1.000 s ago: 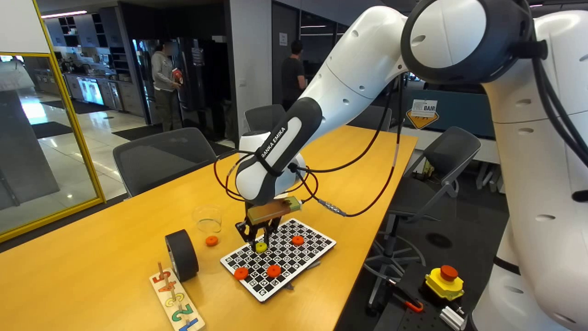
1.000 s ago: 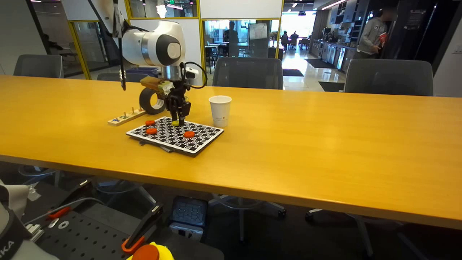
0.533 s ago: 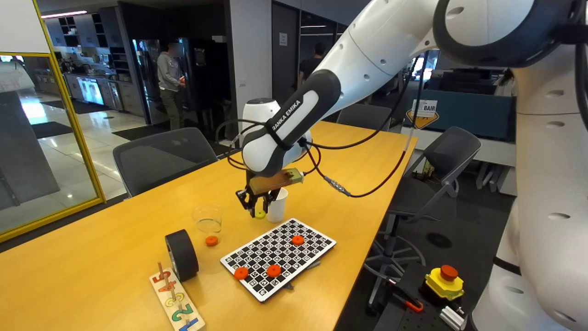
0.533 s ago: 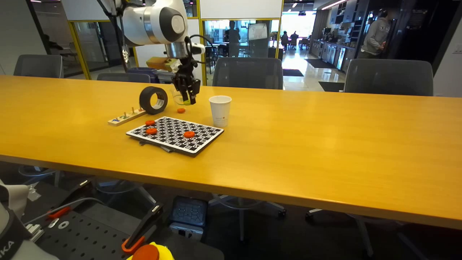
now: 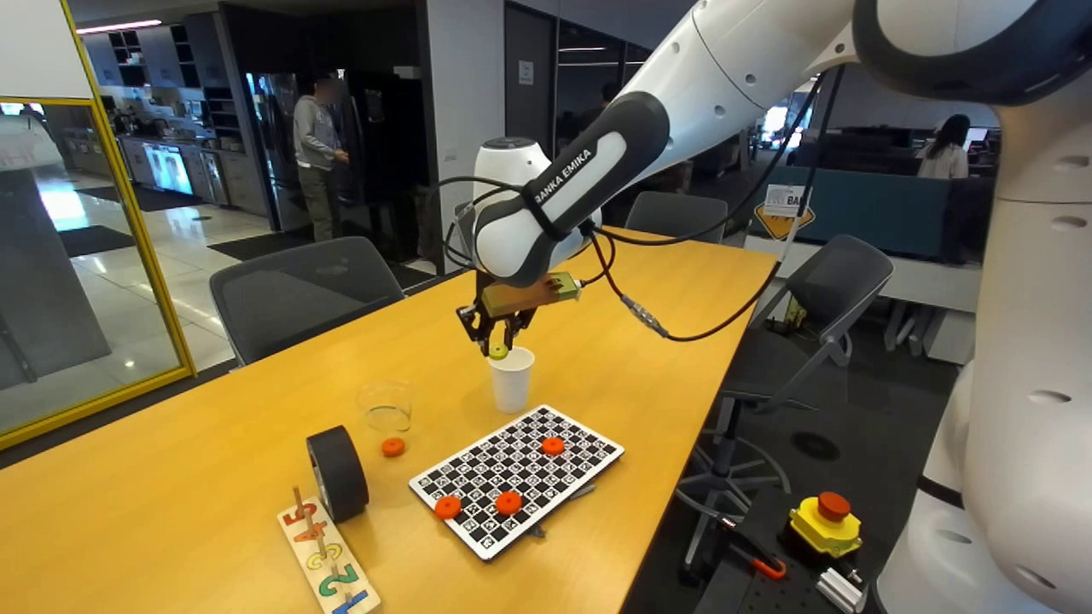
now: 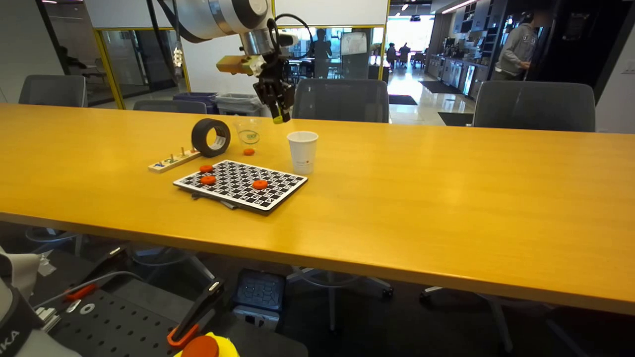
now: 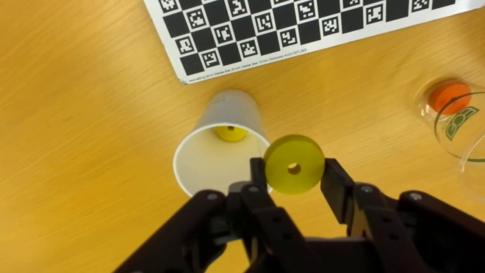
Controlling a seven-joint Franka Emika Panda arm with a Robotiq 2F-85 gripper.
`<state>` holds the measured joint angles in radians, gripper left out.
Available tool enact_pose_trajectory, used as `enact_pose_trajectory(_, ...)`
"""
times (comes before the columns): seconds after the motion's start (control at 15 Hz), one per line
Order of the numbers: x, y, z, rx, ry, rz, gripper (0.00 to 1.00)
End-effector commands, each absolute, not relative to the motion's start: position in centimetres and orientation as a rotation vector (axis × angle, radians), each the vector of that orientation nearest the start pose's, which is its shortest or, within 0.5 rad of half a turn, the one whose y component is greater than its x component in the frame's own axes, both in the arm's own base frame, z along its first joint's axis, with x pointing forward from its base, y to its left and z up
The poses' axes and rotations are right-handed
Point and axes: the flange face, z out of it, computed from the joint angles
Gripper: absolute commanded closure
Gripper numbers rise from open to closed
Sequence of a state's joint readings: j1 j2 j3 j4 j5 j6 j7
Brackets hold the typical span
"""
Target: Place the rings inside the clear cup
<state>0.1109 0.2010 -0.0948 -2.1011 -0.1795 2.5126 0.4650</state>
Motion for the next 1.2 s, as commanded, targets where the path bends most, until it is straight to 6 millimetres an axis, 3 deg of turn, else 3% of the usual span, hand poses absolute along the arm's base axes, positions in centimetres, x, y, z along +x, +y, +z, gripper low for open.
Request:
enact_pose_trajectory(0.0,59.9,-0.7,34.6,-3.175,0.573,-0.377,0.79)
enact_pose_trajectory(0.4,61.1,-3.3,32.8,-3.177,0.632,-0.319,0.79)
enact_pose_trajectory(0.8,63.3,-3.7,31.8,-3.188,0.643,-0.289,0.79)
enact_pose_trajectory(0.87,63.5,-3.8,31.6,-3.188,0.652,-0.284,0.69)
enact_pose_trajectory(0.93,63.6,-3.8,31.5,-3.185,0.657,-0.273,0.33)
enact_pose_trajectory(1.0,63.6,-3.7,31.4,-3.185,0.662,-0.265,0.32)
enact_pose_trajectory(1.13,63.1,-3.4,31.4,-3.192,0.666,-0.249,0.19)
